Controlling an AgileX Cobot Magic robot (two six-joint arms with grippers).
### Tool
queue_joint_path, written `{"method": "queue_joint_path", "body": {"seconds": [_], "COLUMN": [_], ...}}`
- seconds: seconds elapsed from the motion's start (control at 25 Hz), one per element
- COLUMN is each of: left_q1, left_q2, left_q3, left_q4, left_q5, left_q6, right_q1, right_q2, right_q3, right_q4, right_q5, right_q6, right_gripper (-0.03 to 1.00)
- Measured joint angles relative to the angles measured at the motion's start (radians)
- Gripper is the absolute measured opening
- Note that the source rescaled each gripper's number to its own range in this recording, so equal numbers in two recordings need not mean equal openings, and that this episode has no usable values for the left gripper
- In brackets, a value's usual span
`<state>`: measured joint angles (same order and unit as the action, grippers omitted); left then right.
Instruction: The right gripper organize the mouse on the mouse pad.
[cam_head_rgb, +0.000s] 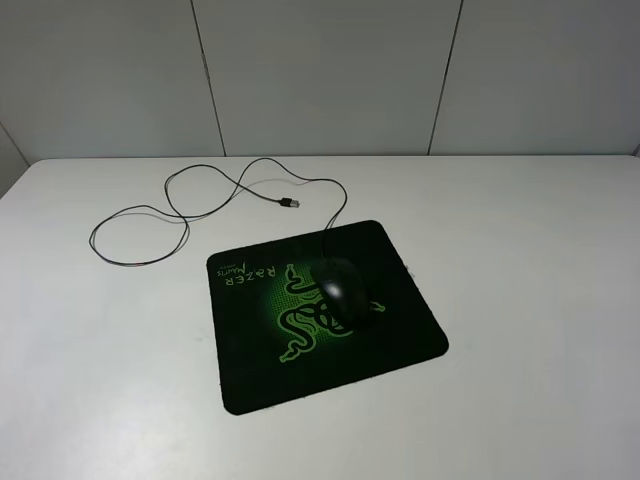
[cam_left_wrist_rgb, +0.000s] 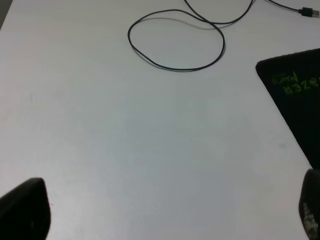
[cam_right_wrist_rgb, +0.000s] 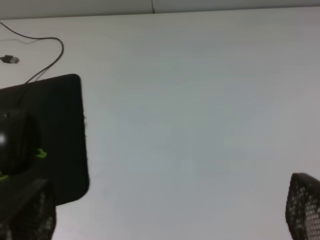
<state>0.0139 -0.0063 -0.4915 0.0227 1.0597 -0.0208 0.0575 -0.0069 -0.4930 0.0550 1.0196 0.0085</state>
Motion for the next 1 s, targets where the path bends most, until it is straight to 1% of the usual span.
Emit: {"method": "queue_joint_path", "body": {"seconds": [0.32,1.0], "left_q1": [0.0,0.0], "left_q2": [0.0,0.0], "left_q3": [0.0,0.0], "left_q4": [0.0,0.0], "left_q5": [0.0,0.0], "left_q6": [0.0,0.0], "right_q1": [0.0,0.0], "right_q2": [0.0,0.0], "right_q3": [0.0,0.0], "right_q4": [-0.055,-0.055], "right_q5": [0.0,0.0], "right_q6": [0.023,0.024], "right_gripper": [1.0,1.0]}}
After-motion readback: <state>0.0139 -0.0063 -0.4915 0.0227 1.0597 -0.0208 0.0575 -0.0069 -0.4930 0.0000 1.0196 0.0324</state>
